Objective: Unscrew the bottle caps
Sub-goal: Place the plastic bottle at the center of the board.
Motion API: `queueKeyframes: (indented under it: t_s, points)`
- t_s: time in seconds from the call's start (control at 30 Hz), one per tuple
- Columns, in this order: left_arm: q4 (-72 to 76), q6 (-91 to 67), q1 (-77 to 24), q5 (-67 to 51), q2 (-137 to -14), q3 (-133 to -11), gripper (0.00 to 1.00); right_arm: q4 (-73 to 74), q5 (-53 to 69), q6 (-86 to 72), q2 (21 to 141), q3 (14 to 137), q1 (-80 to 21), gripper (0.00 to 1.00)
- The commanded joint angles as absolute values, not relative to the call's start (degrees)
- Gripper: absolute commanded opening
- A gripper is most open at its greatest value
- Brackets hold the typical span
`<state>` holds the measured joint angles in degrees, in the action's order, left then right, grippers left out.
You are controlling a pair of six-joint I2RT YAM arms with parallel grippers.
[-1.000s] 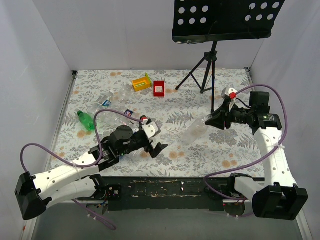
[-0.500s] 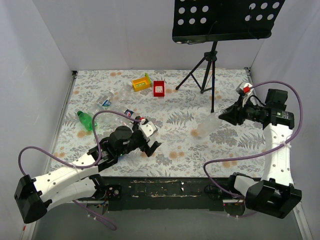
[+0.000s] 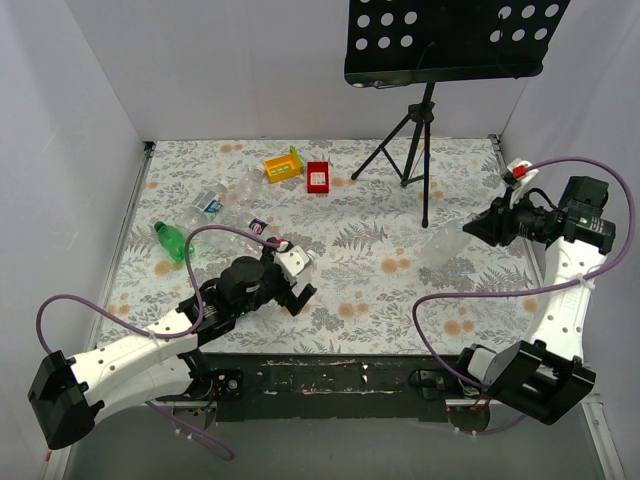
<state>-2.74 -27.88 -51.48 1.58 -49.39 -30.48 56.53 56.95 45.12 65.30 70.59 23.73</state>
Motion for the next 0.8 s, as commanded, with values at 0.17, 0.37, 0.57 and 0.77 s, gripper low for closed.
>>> queueKeyframes:
  t_s: [0.17, 0.37, 0.57, 0.77]
  points:
    - [-2.02, -27.16, -51.24, 1.85, -49.57, -30.24, 0.98, 60.82, 57.74, 50.36, 70.57, 77.95, 33.91, 0.01]
    - [-2.02, -26.98, -51.15, 1.23, -50.27, -30.50, 0.98, 59.95, 57.31, 51.94, 74.96, 81.47, 38.84, 0.01]
    - [-2.55, -26.89, -51.15, 0.97, -50.71, -30.76, 0.98, 52.05, 55.02, 47.74, 77.69, 82.79, 39.11, 0.01]
    - [-2.37, -26.63, -51.24, 1.23, -50.62, -30.76, 0.98, 36.94, 50.81, 39.03, 80.59, 82.44, 37.62, 0.01]
